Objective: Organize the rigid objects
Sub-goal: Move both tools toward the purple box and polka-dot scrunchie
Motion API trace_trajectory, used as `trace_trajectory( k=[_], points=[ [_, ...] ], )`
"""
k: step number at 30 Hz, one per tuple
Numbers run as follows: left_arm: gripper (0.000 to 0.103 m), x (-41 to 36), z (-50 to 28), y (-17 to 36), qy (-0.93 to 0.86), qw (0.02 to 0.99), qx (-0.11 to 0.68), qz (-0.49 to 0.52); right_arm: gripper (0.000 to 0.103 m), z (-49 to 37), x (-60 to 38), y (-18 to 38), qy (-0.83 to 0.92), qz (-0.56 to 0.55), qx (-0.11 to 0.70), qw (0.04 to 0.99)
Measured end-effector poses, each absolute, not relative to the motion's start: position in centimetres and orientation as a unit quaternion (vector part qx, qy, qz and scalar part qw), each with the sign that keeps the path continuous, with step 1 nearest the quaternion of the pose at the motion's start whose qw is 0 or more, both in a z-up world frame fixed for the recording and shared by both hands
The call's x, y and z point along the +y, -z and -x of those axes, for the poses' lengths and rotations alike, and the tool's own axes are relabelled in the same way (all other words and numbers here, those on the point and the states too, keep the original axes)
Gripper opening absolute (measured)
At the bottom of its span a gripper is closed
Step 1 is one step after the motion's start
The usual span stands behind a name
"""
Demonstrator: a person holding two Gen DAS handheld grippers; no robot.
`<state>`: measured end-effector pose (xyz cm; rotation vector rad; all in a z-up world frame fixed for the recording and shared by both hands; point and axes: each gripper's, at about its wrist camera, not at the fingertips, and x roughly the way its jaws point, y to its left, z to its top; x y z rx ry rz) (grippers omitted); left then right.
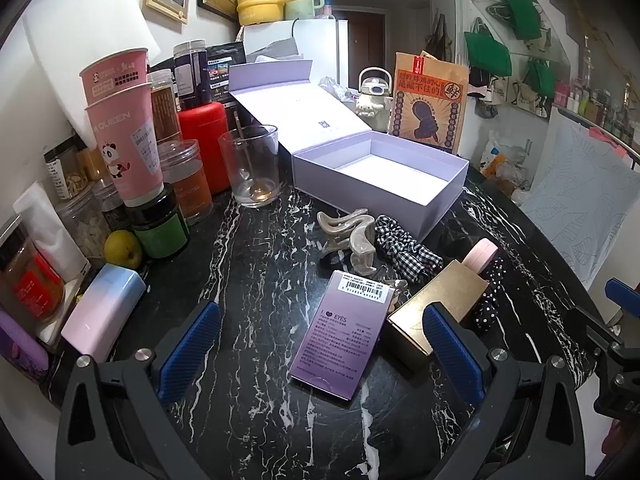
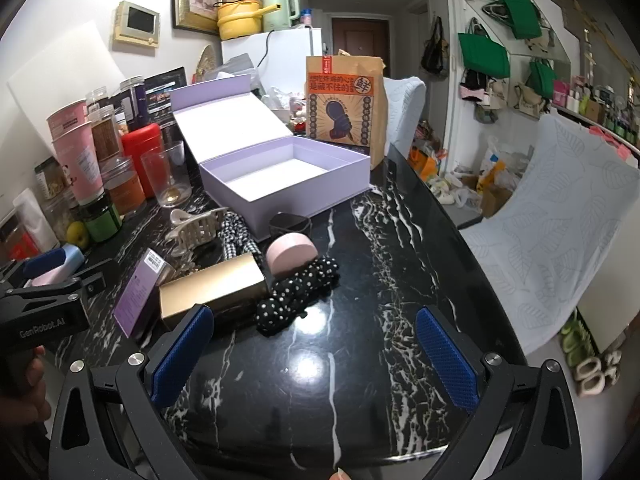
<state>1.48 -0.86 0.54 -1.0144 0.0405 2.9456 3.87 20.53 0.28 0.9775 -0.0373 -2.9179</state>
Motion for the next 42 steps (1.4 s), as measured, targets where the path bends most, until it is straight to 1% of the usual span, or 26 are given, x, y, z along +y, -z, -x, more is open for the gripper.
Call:
trace_trajectory(
  k=[42],
  points=[
    [0.103,-0.71,-1.5,-0.91,-0.942,0.017,0.02,0.333,0.103,-3.87,20.44,-0.19,0.946,-0.321,-0.011,0.035]
  ],
)
